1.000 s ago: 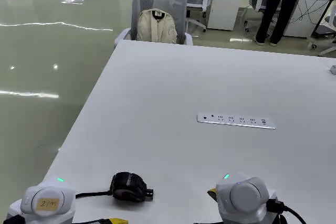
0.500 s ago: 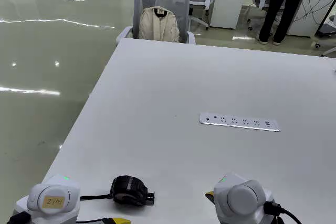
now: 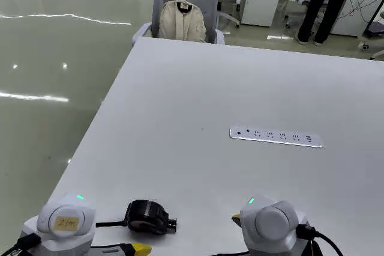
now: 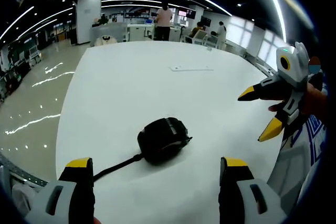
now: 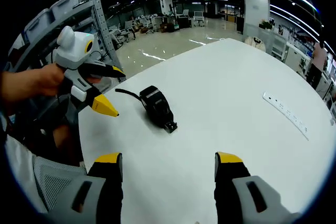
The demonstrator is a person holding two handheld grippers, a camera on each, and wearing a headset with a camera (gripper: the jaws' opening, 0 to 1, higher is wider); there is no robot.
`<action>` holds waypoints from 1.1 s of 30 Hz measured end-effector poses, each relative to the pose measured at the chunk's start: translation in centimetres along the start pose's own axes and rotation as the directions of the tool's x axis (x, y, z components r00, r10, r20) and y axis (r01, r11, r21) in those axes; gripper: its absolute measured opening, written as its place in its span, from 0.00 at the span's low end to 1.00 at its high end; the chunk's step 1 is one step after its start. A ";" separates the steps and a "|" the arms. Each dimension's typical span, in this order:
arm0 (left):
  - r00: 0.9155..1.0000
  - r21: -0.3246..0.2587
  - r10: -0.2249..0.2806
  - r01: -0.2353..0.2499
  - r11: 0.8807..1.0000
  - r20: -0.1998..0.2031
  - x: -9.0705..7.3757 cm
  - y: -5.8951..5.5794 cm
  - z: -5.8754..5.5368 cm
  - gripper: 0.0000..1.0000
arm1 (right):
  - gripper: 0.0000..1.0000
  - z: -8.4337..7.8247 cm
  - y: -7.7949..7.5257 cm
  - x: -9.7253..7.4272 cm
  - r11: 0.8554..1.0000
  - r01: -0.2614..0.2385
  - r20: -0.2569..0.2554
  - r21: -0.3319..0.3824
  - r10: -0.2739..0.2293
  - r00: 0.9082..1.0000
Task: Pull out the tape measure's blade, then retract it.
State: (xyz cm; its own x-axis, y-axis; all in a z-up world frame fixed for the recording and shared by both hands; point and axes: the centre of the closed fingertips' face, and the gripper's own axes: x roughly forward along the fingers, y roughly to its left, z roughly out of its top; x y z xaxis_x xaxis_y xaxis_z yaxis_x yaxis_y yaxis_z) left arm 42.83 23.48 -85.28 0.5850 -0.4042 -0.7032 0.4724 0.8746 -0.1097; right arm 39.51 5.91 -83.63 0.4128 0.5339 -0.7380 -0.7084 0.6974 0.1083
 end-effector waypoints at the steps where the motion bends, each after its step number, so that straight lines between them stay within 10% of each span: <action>1: 1.000 0.004 -0.002 0.002 1.000 -0.001 0.1 0.0 0.0 0.97 | 0.73 0.0 0.0 0.1 1.000 -0.001 -0.001 -0.007 0.001 1.000; 33: 0.996 0.198 -0.069 0.078 0.977 -0.056 2.5 1.3 -0.3 0.91 | 0.66 0.8 0.0 4.5 0.964 -0.093 -0.038 -0.249 0.087 0.996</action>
State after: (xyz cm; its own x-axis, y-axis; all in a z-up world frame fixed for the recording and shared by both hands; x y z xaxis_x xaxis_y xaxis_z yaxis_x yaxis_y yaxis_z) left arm 44.70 23.72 -87.41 0.5134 -0.4476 -0.7321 0.6379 0.7698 -0.0232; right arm 41.87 8.67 -86.42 0.3277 0.5737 -0.7506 -0.8640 0.5035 0.0076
